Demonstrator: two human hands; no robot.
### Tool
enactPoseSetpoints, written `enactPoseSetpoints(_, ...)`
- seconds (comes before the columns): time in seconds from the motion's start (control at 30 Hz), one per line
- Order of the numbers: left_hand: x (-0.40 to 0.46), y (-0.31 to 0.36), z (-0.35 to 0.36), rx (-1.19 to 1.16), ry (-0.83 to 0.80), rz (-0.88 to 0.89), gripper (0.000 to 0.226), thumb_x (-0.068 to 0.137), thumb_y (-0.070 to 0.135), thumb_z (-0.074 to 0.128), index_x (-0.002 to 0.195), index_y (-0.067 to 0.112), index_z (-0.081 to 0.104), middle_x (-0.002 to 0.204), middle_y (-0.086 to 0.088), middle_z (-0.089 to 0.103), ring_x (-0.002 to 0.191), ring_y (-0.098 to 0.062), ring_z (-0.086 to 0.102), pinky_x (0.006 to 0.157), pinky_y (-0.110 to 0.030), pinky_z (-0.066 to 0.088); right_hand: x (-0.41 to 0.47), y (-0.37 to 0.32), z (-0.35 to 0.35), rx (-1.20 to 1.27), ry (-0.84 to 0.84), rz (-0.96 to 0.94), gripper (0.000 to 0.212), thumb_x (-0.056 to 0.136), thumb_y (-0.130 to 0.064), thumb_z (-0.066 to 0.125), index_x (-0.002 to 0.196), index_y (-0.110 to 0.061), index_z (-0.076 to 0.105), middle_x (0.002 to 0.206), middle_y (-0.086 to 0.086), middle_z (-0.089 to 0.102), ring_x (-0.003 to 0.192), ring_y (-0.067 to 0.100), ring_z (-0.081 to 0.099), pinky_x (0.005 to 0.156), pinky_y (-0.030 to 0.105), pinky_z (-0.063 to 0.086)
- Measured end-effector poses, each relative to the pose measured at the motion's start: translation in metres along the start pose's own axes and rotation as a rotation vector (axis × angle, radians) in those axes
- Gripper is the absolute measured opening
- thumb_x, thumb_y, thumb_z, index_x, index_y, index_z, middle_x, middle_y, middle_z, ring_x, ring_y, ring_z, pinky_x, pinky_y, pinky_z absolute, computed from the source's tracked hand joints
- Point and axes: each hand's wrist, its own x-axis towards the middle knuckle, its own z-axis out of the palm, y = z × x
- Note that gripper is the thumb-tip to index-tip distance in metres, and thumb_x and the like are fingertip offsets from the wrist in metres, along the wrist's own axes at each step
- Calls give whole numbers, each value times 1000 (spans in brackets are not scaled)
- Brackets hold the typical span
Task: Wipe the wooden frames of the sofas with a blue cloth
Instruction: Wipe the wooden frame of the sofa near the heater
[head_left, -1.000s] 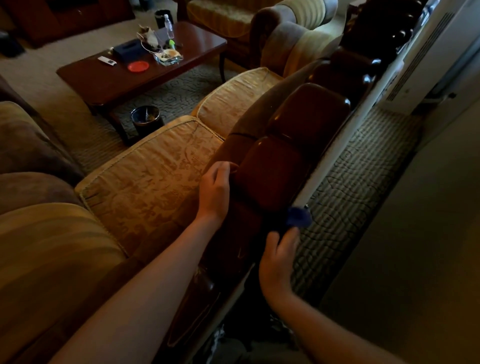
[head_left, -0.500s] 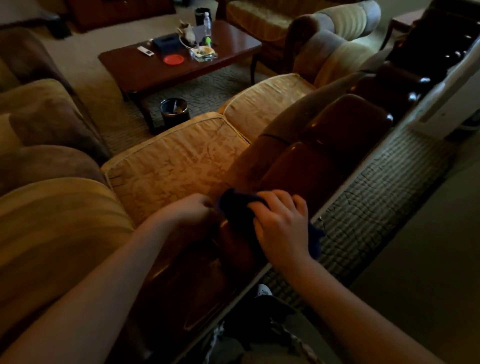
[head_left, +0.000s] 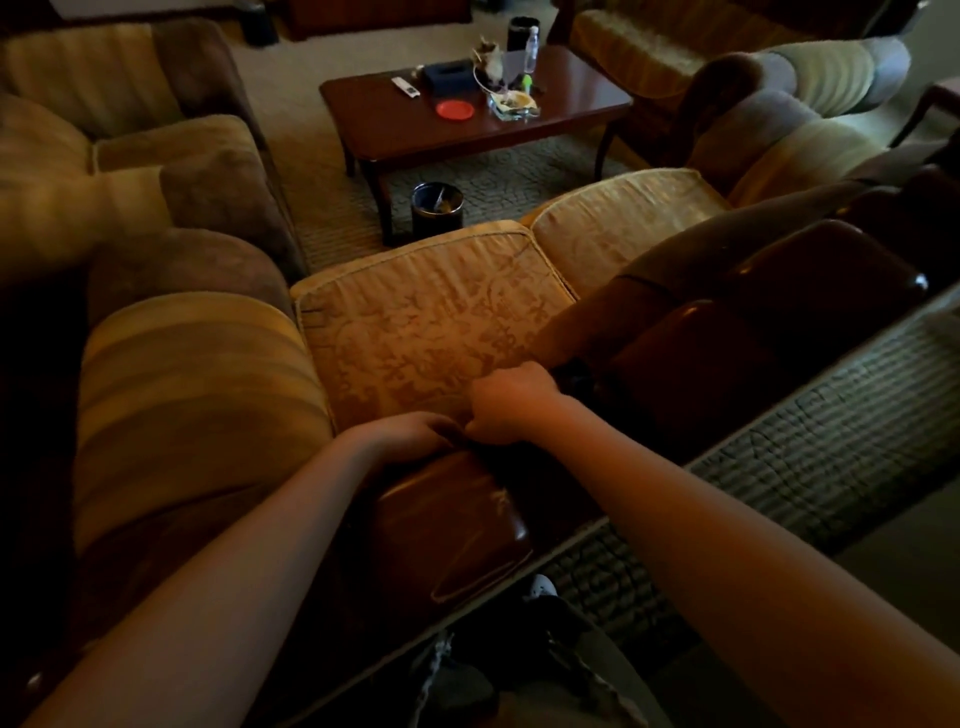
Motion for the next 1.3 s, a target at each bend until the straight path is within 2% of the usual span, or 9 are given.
enactPoseSetpoints(0.1, 2, -3, 3, -22, -20, 19, 33, 97, 10, 48, 128, 18, 55, 133, 0, 52, 124, -17, 48, 99, -26, 36, -5, 18, -8, 65, -71, 67, 44, 95, -49, 41, 122, -18, 55, 130, 5, 54, 119, 27, 50, 95, 41, 38)
enactPoseSetpoints(0.23, 8, -7, 3, -57, -30, 25, 29, 96, 11, 50, 123, 20, 58, 134, -5, 53, 123, -19, 50, 104, -33, 41, 10, 64, -24, -7, -232, 285, 59, 92, -51, 47, 141, -18, 40, 147, 4, 39, 133, 29, 37, 108, 45, 32)
enactPoseSetpoints(0.37, 10, -4, 2, -50, -57, -1, 34, 96, 11, 50, 129, 19, 55, 138, -5, 50, 126, -21, 47, 107, -38, 39, 26, 33, -12, -99, -284, 239, 60, 90, -55, 43, 141, -23, 39, 146, 3, 39, 134, 28, 36, 109, 48, 29)
enactPoseSetpoints(0.53, 9, 6, 0, 35, -101, -10, 44, 97, 7, 42, 141, 15, 43, 143, -7, 44, 129, -22, 44, 108, -38, 36, 20, -8, 1, 78, -162, 33, 49, 90, -55, 44, 123, -20, 55, 127, 4, 56, 115, 27, 51, 94, 47, 33)
enactPoseSetpoints(0.67, 9, 3, -1, 43, -99, -34, 40, 98, 5, 38, 135, 17, 48, 141, -8, 44, 128, -24, 43, 107, -38, 38, 13, 30, -17, 126, -227, 143, 54, 91, -50, 50, 133, -17, 51, 138, 5, 49, 125, 27, 45, 104, 41, 35)
enactPoseSetpoints(0.8, 13, 2, -1, 24, -114, -46, 36, 98, 8, 42, 130, 20, 52, 138, -7, 47, 124, -24, 47, 105, -41, 41, 19, 51, -14, -52, -204, 309, 62, 88, -59, 46, 139, -23, 43, 144, 1, 42, 133, 27, 38, 107, 48, 31)
enactPoseSetpoints(0.93, 13, 4, -3, 45, -122, -52, 39, 96, 3, 37, 126, 22, 54, 139, -7, 46, 124, -24, 47, 104, -40, 42, 20, 16, -1, -41, -121, 210, 50, 91, -50, 42, 131, -20, 48, 136, 4, 49, 125, 27, 45, 100, 45, 31)
enactPoseSetpoints(1.07, 9, 5, -3, 54, -118, -56, 43, 98, 4, 34, 136, 20, 47, 141, -7, 43, 126, -26, 46, 104, -40, 42, 7, 9, -5, 67, -89, 105, 46, 92, -51, 43, 122, -18, 54, 128, 4, 55, 117, 27, 50, 97, 45, 34)
enactPoseSetpoints(1.3, 8, 0, -3, -13, -156, -54, 39, 98, 9, 43, 133, 24, 49, 140, -6, 44, 124, -24, 47, 104, -43, 42, 15, 60, -20, -1, -222, 303, 62, 87, -58, 50, 137, -23, 45, 143, 1, 44, 130, 26, 41, 106, 44, 35)
